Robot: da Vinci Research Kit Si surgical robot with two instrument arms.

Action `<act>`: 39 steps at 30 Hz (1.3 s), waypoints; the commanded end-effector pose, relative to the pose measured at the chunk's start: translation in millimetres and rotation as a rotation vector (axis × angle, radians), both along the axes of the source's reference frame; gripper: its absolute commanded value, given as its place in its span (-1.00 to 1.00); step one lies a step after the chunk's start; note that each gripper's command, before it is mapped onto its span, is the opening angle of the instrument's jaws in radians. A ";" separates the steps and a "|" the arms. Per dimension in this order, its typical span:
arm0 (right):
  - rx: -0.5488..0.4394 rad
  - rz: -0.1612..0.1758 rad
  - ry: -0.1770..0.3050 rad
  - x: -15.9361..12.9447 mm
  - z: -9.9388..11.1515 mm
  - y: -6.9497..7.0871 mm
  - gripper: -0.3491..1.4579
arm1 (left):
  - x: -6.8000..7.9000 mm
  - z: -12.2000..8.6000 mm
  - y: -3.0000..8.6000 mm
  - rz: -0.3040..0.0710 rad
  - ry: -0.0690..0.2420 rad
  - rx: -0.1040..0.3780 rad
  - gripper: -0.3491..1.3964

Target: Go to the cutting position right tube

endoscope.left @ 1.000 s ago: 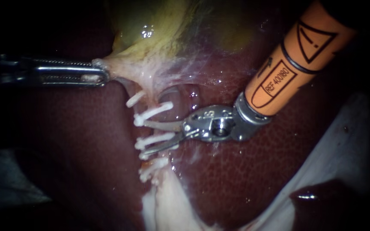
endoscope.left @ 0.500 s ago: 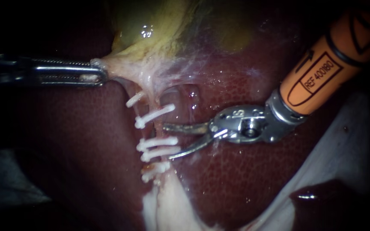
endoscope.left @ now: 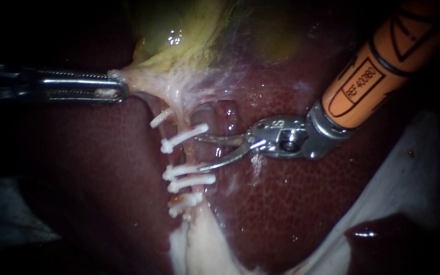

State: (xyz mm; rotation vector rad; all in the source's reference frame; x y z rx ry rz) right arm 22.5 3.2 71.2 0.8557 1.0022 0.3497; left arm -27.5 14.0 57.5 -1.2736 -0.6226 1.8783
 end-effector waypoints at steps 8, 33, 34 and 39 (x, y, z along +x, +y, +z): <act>0.007 -0.017 0.010 1.6 0.4 -0.4 0.85 | -0.1 0.0 0.0 0.000 0.000 0.000 -1.00; 0.059 0.048 0.124 8.4 -0.4 -1.5 0.87 | -0.4 0.0 0.0 -0.002 0.001 0.000 -1.00; 0.065 0.051 0.123 8.4 -0.4 -1.5 0.87 | -0.4 0.0 0.0 -0.002 0.002 0.000 -1.00; 0.083 0.056 0.121 8.4 -0.8 -1.6 0.87 | -0.4 0.0 0.0 -0.002 0.002 0.000 -1.00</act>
